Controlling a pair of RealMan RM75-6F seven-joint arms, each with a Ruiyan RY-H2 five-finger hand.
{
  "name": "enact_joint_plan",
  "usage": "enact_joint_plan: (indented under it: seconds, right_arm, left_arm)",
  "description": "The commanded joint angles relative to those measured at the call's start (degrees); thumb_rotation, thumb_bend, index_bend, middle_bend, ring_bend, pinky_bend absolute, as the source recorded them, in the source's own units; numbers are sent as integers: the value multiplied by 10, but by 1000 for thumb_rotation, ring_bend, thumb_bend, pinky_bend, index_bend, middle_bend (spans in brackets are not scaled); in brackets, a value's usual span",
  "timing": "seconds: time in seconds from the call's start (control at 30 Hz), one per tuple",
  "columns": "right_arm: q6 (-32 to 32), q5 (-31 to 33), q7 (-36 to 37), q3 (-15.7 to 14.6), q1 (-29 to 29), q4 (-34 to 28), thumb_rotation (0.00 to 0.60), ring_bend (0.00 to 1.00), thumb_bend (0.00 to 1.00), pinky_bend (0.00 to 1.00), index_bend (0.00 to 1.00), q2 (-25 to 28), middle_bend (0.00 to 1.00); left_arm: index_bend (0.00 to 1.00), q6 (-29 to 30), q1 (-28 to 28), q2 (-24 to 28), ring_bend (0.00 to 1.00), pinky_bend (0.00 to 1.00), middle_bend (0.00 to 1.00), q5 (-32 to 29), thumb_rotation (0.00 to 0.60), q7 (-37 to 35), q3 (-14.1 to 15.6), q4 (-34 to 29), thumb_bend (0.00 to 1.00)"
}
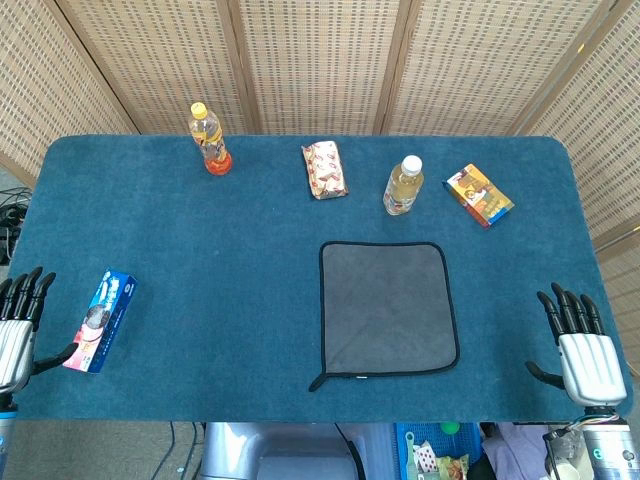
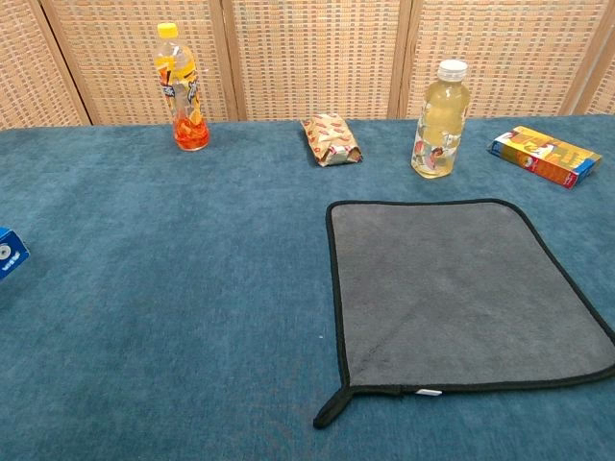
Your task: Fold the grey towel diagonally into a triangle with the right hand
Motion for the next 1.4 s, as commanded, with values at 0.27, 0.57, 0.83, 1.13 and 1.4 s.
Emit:
enact_joint_plan:
  seconds: [0.27,0.57,0.83,1.13,1.4]
  right_arm:
    - [0,-3,1,-1,0,-1,600,0,0,0,0,1,0]
    - [-1,0,2,0,0,-3,600,0,0,0,0,1,0]
    - [-7,-7,-7,-5,3,-2,600,0,0,0,0,-3,0]
    - [-3,-21,-9,-12,2,-8,600,0,0,0,0,-2,0]
    - [-19,-48,-36,-36,5,-35,600,0,0,0,28,-3,0]
  left_arm:
    - [0,7,3,2,0,0,0,4,600,-5,0,-1,146]
    - [0,3,1,3,0,0,0,1,600,-8,-2,0,146]
    - [0,2,1,4,0,0,0,-1,600,-9,-2,0,146]
    - [0,3,2,4,0,0,0,0,600,-7,-1,-3,147]
    - [0,6,3,7,0,0,0,1,600,-12,-2,-6,146]
